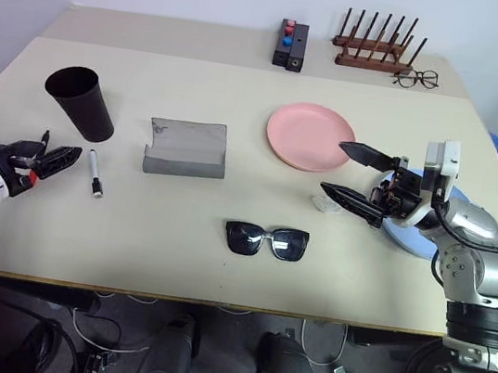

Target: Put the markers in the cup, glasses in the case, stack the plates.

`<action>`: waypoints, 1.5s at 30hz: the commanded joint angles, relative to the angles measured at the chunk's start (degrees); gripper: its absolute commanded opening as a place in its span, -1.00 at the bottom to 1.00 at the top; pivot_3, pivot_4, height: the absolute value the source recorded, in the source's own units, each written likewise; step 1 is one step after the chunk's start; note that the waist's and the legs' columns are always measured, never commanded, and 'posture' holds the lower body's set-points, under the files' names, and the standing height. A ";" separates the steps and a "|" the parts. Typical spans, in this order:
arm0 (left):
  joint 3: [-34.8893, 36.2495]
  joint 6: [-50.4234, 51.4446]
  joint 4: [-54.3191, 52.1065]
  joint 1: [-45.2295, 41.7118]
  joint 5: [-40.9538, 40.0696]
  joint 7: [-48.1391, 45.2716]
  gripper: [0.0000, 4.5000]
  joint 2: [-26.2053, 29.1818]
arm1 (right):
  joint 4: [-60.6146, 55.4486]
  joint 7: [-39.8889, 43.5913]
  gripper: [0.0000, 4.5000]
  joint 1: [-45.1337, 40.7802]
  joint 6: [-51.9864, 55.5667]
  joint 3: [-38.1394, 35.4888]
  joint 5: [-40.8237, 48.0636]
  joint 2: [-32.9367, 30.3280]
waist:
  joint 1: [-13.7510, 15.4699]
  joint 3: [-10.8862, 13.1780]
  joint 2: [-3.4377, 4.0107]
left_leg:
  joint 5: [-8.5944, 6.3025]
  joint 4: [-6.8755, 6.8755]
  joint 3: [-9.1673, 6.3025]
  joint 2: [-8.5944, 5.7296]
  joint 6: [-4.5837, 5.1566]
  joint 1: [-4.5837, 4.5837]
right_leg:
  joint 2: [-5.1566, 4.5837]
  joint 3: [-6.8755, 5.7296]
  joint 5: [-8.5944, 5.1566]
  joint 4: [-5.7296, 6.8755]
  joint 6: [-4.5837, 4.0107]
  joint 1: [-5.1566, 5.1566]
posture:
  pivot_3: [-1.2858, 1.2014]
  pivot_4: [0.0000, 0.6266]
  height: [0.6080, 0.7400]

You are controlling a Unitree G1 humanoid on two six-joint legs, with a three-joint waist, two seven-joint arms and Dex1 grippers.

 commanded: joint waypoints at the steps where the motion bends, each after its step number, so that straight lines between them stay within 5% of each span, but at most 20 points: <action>1: 1.48 1.74 4.78 -0.80 4.00 4.27 1.00 3.49 | -1.61 0.33 0.97 -1.65 -0.85 0.13 0.61 0.44 | -0.02 0.00 0.00 | 0.00 -0.01 0.00 0.00 0.00 0.00 | 0.00 0.00 0.00 0.00 0.00 -0.01 | 0.03 -0.52 1.00; 8: -0.66 -0.31 17.47 -6.58 9.95 8.44 1.00 5.73 | -2.18 0.02 0.97 -1.86 -0.65 0.79 0.45 0.46 | 0.45 0.00 -0.02 | -0.08 -0.02 0.02 -0.01 -0.13 -0.03 | -0.02 0.00 0.00 -0.03 0.00 -0.03 | 0.03 -0.52 1.00; 18: -14.24 -4.54 33.34 -20.62 17.41 3.17 1.00 6.69 | -5.47 -3.23 0.97 -0.45 0.41 0.34 0.41 -0.02 | 0.32 0.00 -0.04 | -0.07 -0.03 0.05 -0.02 -0.13 -0.03 | -0.01 -0.01 0.08 -0.01 0.11 -0.02 | 0.03 -0.52 1.00; 34: -23.86 -9.29 53.69 -34.95 27.17 -0.41 1.00 6.64 | -10.93 -7.87 0.97 0.58 0.88 -1.69 2.63 0.48 | 0.22 0.01 -0.14 | 0.00 -0.03 0.08 -0.02 -0.01 -0.02 | 0.00 0.00 0.13 0.02 0.22 -0.01 | 0.03 -0.52 1.00; 37: -23.99 -9.55 55.49 -35.87 28.04 -0.37 0.65 6.40 | -11.15 -8.18 1.00 1.47 0.71 -1.72 2.58 0.46 | 0.19 0.01 -0.14 | 0.01 -0.05 0.08 -0.02 0.00 -0.02 | -0.01 0.00 0.13 0.02 0.22 -0.02 | 0.03 -0.52 1.00; 43: -25.26 -8.54 55.91 -35.93 29.24 -1.58 -0.68 5.17 | -9.18 -7.18 1.00 0.61 0.34 -1.34 1.67 -0.37 | 0.28 0.01 -0.14 | 0.01 -0.01 0.08 -0.02 0.01 -0.01 | -0.01 0.00 0.14 0.03 0.24 0.01 | 0.03 -0.52 1.00; 45: -25.19 -8.09 55.91 -36.03 29.35 -1.61 -0.98 5.10 | -9.00 -7.16 1.00 0.46 0.18 -1.18 1.51 -0.21 | 0.31 0.01 -0.14 | 0.01 -0.01 0.08 -0.02 0.01 0.00 | -0.01 0.00 0.14 0.03 0.24 0.01 | 0.03 -0.52 1.00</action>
